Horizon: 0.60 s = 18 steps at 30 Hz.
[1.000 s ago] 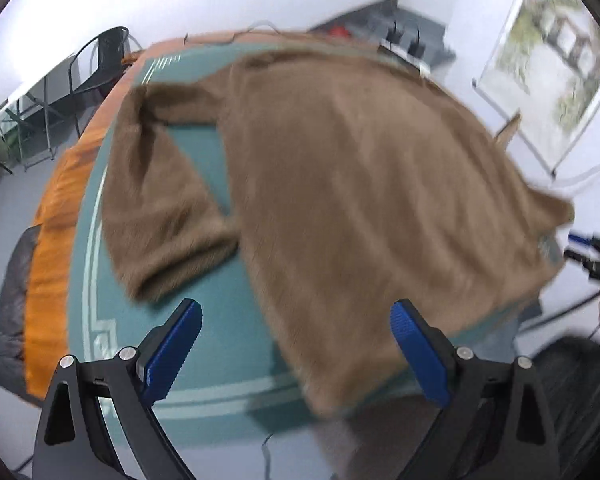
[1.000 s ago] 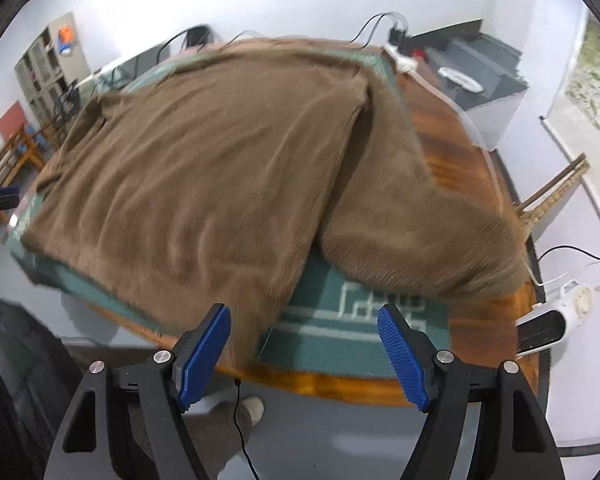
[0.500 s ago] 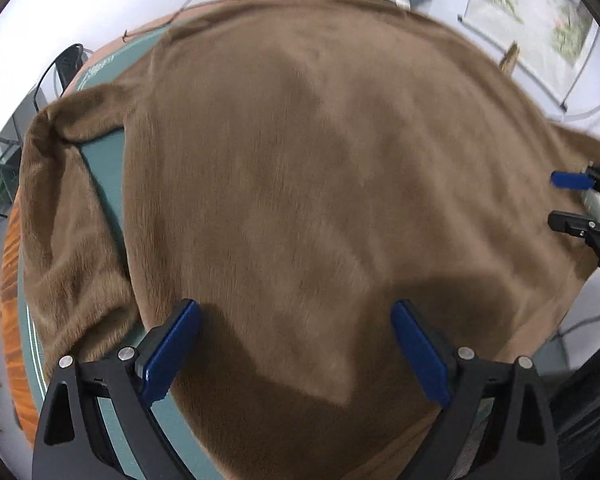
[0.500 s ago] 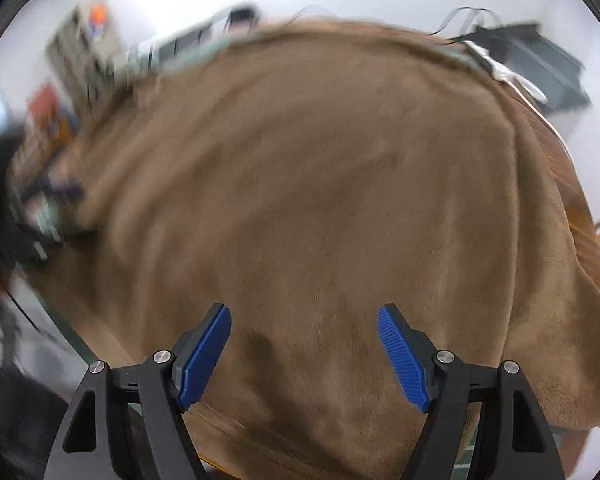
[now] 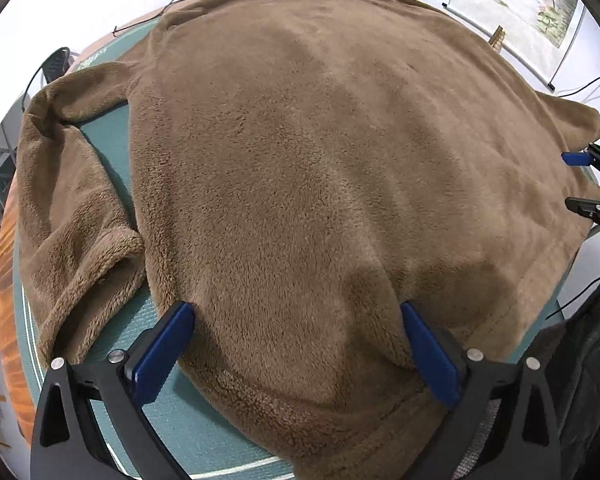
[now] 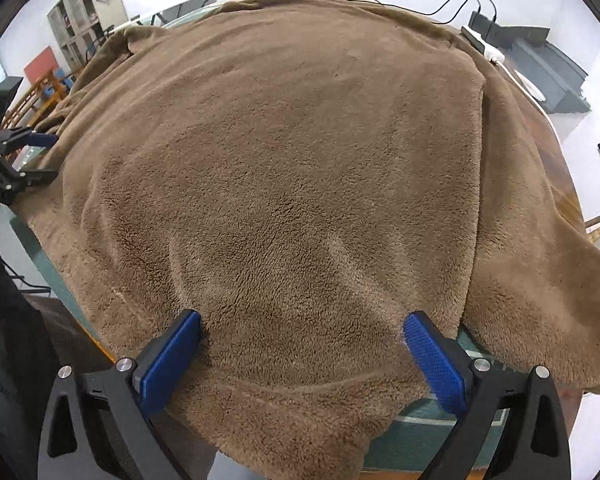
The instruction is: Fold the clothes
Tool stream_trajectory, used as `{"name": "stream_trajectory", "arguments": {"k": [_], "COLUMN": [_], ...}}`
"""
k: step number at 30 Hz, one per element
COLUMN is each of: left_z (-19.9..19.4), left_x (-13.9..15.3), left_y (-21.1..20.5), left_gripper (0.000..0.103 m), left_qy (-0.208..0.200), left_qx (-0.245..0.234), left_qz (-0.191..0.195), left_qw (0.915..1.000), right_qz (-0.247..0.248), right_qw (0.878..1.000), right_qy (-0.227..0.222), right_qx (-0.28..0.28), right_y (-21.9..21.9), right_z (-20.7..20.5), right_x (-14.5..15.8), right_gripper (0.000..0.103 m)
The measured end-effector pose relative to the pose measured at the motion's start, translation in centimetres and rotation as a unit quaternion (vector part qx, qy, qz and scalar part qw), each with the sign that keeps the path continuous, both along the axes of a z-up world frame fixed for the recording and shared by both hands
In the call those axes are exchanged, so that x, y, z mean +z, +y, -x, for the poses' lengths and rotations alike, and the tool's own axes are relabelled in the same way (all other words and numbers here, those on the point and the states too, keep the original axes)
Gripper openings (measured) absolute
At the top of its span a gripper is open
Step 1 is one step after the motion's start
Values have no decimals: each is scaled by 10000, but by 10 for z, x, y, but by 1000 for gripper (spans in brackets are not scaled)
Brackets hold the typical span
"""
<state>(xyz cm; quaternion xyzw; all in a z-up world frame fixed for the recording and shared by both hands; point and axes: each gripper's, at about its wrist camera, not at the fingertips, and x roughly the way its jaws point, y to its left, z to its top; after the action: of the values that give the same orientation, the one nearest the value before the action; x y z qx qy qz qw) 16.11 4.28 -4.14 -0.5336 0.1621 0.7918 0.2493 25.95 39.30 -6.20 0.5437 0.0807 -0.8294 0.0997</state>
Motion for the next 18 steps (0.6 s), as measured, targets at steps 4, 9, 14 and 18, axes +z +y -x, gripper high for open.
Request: {"name": "stream_trajectory", "arguments": {"k": [4,9,14,18], "left_z": [6,14,48,100], "left_x": [1,12,49,71], "left_y": [2,3,-8,-18], "left_gripper": [102,102,102,102], "left_qy": [-214,-300,-103,143], "left_qx": [-91,-42,486,994], "left_qz": [104,-6,-868,-1340], "left_qw": [9997,9995,9950,9859], "right_qz": [-3,290,770,996], "right_qw": [9999,9985,9922,9834], "right_qy": [-156,-378,212,622], "right_qx": [-43,-279,-953,-1386], "right_y": [-2,3,24,33], "right_z": [8,30,74,117], "right_x": [0,12,53,77], "right_gripper": [102,102,102,102]}}
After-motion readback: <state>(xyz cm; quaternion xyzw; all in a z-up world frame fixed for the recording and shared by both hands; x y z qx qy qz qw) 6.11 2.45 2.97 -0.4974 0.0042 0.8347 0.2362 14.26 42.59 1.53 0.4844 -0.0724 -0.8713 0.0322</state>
